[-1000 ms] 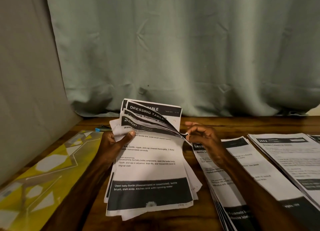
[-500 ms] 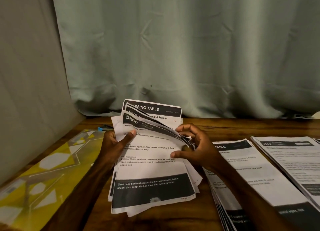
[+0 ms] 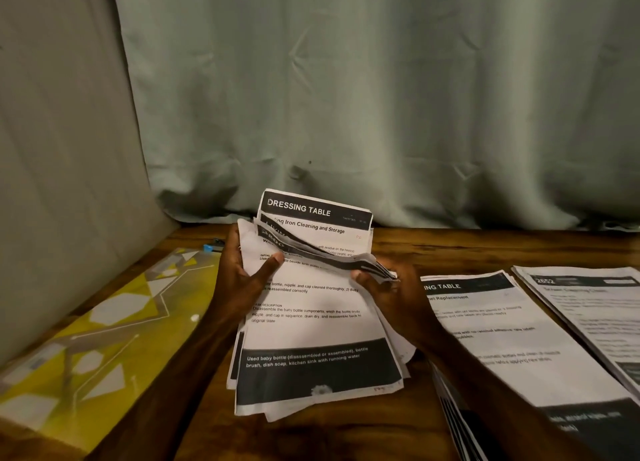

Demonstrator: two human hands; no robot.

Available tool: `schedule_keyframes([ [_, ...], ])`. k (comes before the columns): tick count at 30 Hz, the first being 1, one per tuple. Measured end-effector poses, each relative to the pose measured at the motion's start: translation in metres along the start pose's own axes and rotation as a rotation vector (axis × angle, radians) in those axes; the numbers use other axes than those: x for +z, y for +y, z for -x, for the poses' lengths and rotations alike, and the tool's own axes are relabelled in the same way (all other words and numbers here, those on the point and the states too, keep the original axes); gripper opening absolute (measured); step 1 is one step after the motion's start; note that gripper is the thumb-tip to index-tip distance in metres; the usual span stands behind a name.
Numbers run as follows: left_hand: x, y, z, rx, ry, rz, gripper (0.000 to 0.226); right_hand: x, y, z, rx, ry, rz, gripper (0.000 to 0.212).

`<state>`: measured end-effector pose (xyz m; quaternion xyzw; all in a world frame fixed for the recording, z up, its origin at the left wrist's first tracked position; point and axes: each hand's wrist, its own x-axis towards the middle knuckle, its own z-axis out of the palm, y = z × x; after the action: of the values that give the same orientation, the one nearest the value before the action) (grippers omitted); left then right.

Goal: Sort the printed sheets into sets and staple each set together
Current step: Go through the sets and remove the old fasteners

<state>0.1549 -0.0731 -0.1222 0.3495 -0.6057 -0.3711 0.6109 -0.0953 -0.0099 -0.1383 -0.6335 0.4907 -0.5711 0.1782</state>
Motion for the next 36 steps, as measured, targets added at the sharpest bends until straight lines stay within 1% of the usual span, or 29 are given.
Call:
schedule_keyframes([
  [2,-0.002,0.003,0.000,0.072,-0.038,0.034,0.077,0.001,0.005,0.001,0.062,-0.024,-0.018,0.062],
  [3,-0.003,0.004,0.000,0.099,-0.058,0.058,0.081,0.001,0.009,0.000,0.081,-0.036,-0.033,0.068],
  [5,-0.004,0.008,-0.001,0.118,-0.091,0.076,0.086,0.001,0.008,0.000,0.095,-0.056,-0.059,0.070],
  [8,-0.004,0.008,-0.001,0.130,-0.131,0.072,0.078,-0.002,0.006,0.000,0.110,-0.091,-0.091,0.065],
  [10,-0.005,0.004,-0.003,0.099,-0.125,0.056,0.068,-0.005,0.005,-0.002,0.104,-0.125,-0.098,0.055],
  [11,-0.004,0.003,-0.002,0.072,-0.117,0.048,0.063,-0.006,0.005,-0.002,0.103,-0.136,-0.090,0.054],
  [14,-0.001,0.003,-0.001,-0.045,-0.025,0.059,0.045,-0.007,0.007,0.000,0.102,-0.153,-0.090,0.064],
  [15,0.000,0.003,-0.001,-0.043,-0.001,0.053,0.044,-0.008,0.007,0.000,0.111,-0.152,-0.079,0.061],
  [17,-0.001,0.003,-0.002,-0.015,-0.007,0.071,0.040,-0.011,0.005,-0.004,0.067,-0.171,-0.059,0.038],
  [18,-0.004,0.002,-0.003,0.020,-0.031,0.069,0.035,-0.012,0.005,-0.006,0.017,-0.200,-0.053,0.030],
  [19,-0.007,0.001,-0.004,0.066,-0.058,0.056,0.029,-0.014,0.005,-0.008,-0.031,-0.219,-0.067,0.030],
  [20,-0.010,-0.001,-0.007,0.096,-0.083,0.048,0.024,-0.017,0.006,-0.011,-0.042,-0.224,-0.105,0.029],
  [22,-0.015,-0.005,-0.009,0.113,-0.108,0.101,0.017,-0.024,0.004,-0.015,0.031,-0.191,-0.170,0.025],
  [24,-0.016,-0.006,-0.009,0.119,-0.108,0.143,0.018,-0.031,0.002,-0.016,0.111,-0.131,-0.232,0.018],
  [25,-0.016,-0.006,-0.009,0.125,-0.112,0.150,0.019,-0.035,0.004,-0.018,0.149,-0.076,-0.241,0.017],
  [27,-0.015,-0.005,-0.009,0.131,-0.117,0.163,0.019,-0.041,0.008,-0.020,0.185,0.009,-0.250,0.020],
  [29,-0.014,-0.003,-0.009,0.125,-0.115,0.171,0.021,-0.042,0.011,-0.022,0.191,0.045,-0.259,0.023],
  [31,-0.015,-0.001,-0.008,0.130,-0.138,0.164,0.019,-0.038,0.011,-0.025,0.226,0.079,-0.310,0.026],
  [34,-0.015,0.002,-0.007,0.145,-0.172,0.157,0.032,-0.029,0.004,-0.028,0.284,0.094,-0.387,0.029],
  [36,-0.014,0.005,-0.005,0.149,-0.192,0.158,0.034,-0.024,0.000,-0.028,0.306,0.086,-0.438,0.030],
])
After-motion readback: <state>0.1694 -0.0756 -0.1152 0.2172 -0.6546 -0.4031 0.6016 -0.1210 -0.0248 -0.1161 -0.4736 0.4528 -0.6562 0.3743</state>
